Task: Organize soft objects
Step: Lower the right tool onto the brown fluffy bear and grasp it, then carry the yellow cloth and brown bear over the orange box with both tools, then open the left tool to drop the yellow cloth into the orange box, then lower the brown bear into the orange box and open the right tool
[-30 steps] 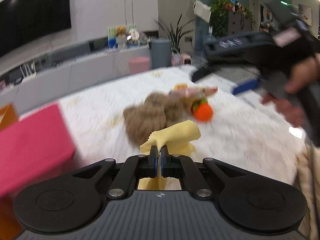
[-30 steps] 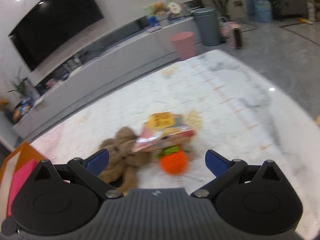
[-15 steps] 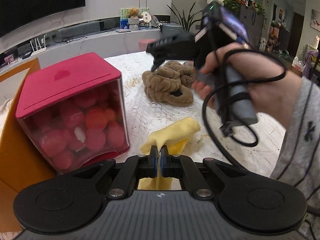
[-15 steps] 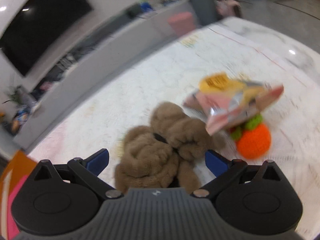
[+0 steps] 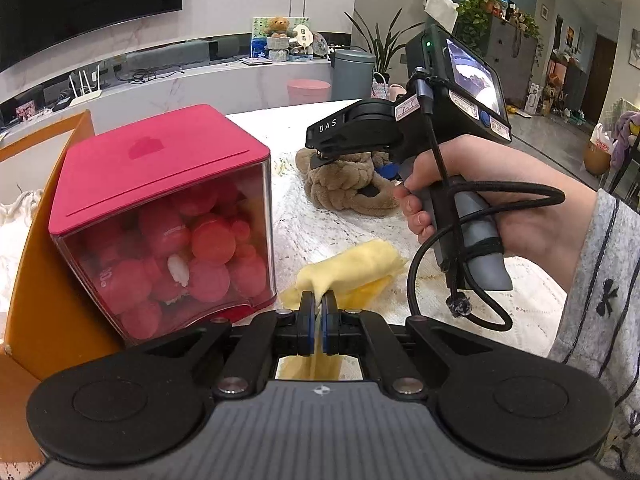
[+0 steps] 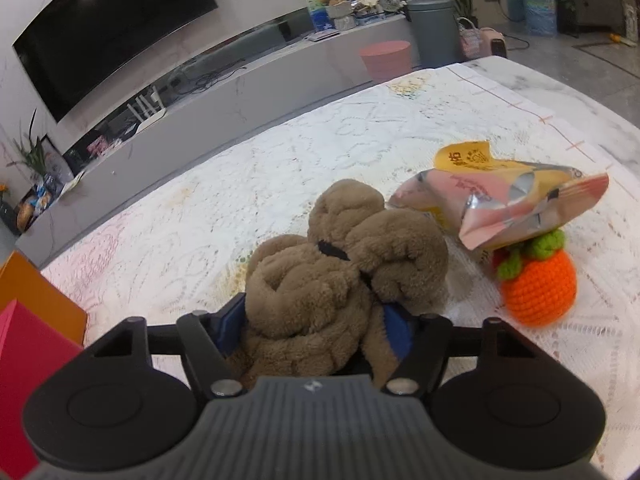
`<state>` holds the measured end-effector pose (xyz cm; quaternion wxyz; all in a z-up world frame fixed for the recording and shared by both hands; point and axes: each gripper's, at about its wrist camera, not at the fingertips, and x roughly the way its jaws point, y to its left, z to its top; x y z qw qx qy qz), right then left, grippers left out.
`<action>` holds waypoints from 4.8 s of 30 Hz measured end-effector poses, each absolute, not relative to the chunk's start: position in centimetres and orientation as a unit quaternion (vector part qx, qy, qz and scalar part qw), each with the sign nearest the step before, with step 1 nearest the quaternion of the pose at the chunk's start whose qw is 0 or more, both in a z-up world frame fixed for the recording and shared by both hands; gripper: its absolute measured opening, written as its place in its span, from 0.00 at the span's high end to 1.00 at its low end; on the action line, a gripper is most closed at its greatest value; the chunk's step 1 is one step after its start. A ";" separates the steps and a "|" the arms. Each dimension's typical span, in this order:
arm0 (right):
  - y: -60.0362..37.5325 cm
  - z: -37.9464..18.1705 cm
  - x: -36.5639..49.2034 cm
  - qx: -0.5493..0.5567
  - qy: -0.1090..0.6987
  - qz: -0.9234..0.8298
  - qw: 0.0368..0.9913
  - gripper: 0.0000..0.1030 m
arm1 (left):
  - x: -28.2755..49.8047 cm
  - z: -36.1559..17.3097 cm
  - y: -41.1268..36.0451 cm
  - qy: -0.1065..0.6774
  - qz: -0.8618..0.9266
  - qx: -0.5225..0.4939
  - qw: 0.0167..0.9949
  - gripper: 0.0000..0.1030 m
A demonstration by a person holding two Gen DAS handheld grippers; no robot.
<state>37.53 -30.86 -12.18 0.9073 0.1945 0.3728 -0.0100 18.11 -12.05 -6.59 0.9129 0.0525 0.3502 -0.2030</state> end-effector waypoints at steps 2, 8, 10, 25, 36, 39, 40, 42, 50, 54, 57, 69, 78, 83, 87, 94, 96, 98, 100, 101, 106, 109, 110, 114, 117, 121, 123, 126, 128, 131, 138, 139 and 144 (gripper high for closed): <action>-30.9 -12.2 37.4 0.197 0.373 -0.007 0.907 0.37 | 18.1 -6.5 -12.1 0.346 -0.206 0.051 0.914 0.97; -30.9 -10.9 36.9 0.182 0.366 -0.011 0.913 0.40 | 17.7 -5.8 -12.4 0.332 -0.210 0.054 0.918 0.97; -30.9 -10.1 36.7 0.168 0.361 -0.008 0.917 0.40 | 17.4 -5.4 -12.6 0.325 -0.212 0.054 0.920 0.97; -30.2 -5.2 34.1 0.145 0.308 0.022 0.940 0.40 | 16.2 -1.5 -13.6 0.272 -0.211 0.084 0.935 0.97; -27.5 -2.0 31.9 0.111 0.273 0.044 0.955 0.40 | 16.1 3.3 -11.7 0.197 -0.225 0.097 0.949 0.97; -26.7 -1.1 31.1 0.099 0.257 0.038 0.960 0.40 | 16.0 3.9 -11.1 0.188 -0.228 0.102 0.950 0.97; -26.3 -0.7 30.8 0.094 0.251 0.040 0.963 0.40 | 15.9 4.1 -10.7 0.185 -0.230 0.101 0.950 0.97; -25.9 0.1 30.1 0.087 0.235 0.042 0.967 0.40 | 15.8 4.4 -9.9 0.175 -0.229 0.101 0.952 0.97; -22.6 3.3 27.2 0.067 0.213 0.071 0.972 0.40 | 14.8 5.4 -4.3 0.141 -0.203 0.061 0.967 0.97; -20.1 4.7 26.4 0.056 0.208 0.080 0.973 0.40 | 15.3 5.8 -1.0 0.127 -0.171 0.016 0.977 0.97; -17.6 5.5 25.9 0.047 0.200 0.082 0.975 0.40 | 16.3 6.3 1.6 0.128 -0.157 -0.036 0.979 0.97; -8.7 5.2 27.1 0.053 0.207 0.139 0.967 0.40 | 18.8 4.8 8.9 0.134 -0.047 -0.051 0.989 0.97; -3.9 4.5 28.4 0.008 0.222 0.176 0.959 0.40 | 21.6 0.6 13.0 0.258 -0.058 -0.122 0.957 0.97; -3.0 4.2 28.6 0.009 0.225 0.178 0.958 0.40 | 22.3 -1.8 14.3 0.334 -0.107 -0.171 0.921 0.97; -2.6 4.1 28.6 0.011 0.231 0.185 0.955 0.40 | 22.5 -2.1 15.1 0.353 -0.092 -0.175 0.915 0.97; -1.0 3.7 28.6 -0.078 0.284 0.231 0.927 0.39 | 21.9 -1.1 15.7 0.365 -0.144 -0.181 0.902 0.97; -0.6 3.4 28.7 -0.102 0.301 0.227 0.921 0.39 | 22.0 -1.1 15.4 0.373 -0.163 -0.172 0.897 0.97; -0.7 3.2 28.7 -0.112 0.313 0.233 0.914 0.39 | 22.2 -1.1 14.6 0.384 -0.186 -0.153 0.891 0.97; -0.9 3.1 28.8 -0.119 0.316 0.236 0.911 0.39 | 22.1 -1.2 13.6 0.390 -0.198 -0.131 0.890 0.97; -1.0 3.1 29.0 -0.122 0.315 0.234 0.912 0.39 | 22.1 -1.3 13.4 0.393 -0.203 -0.129 0.887 0.97; -0.9 3.0 30.1 -0.119 0.324 0.234 0.909 0.39 | 22.1 -1.5 12.8 0.408 -0.181 -0.114 0.888 0.76; -0.9 2.6 32.1 -0.109 0.338 0.241 0.903 0.39 | 20.8 -0.3 13.3 0.363 -0.180 -0.105 0.908 0.12; -0.7 2.4 32.8 -0.106 0.343 0.240 0.902 0.39 | 20.2 0.0 13.6 0.338 -0.180 -0.106 0.918 0.13; -0.2 1.9 35.1 -0.092 0.355 0.243 0.898 0.39 | 19.4 0.7 15.0 0.288 -0.152 -0.129 0.937 0.12; 0.6 1.5 36.4 -0.080 0.366 0.255 0.891 0.39 | 19.6 0.8 15.9 0.271 -0.094 -0.146 0.947 0.11; 2.2 0.2 37.6 -0.073 0.387 0.273 0.878 0.39 | 20.1 -0.2 15.9 0.277 -0.033 -0.119 0.953 0.11; 3.2 -0.5 38.1 -0.074 0.398 0.279 0.871 0.39 | 20.6 -0.4 15.7 0.291 -0.019 -0.105 0.951 0.11; 4.4 -1.7 38.7 -0.083 0.410 0.289 0.861 0.39 | 20.8 -0.6 15.5 0.288 -0.011 -0.097 0.953 0.11; 5.3 -2.4 39.4 -0.091 0.424 0.292 0.853 0.39 | 20.7 -0.7 15.5 0.288 -0.027 -0.094 0.953 0.11; 6.7 -3.7 40.6 -0.101 0.451 0.280 0.842 0.39 | 20.4 -0.6 15.4 0.281 -0.055 -0.086 0.954 0.11; 8.3 -5.6 42.9 -0.071 0.490 0.263 0.828 0.35 | 20.3 -0.5 14.4 0.288 -0.050 -0.066 0.954 0.11; 8.5 -6.1 43.2 -0.067 0.498 0.259 0.825 0.34 | 20.1 -0.4 14.2 0.289 -0.049 -0.064 0.954 0.11; 9.0 -7.7 43.6 -0.057 0.512 0.248 0.821 0.28 | 19.9 -0.2 14.4 0.289 -0.050 -0.066 0.954 0.11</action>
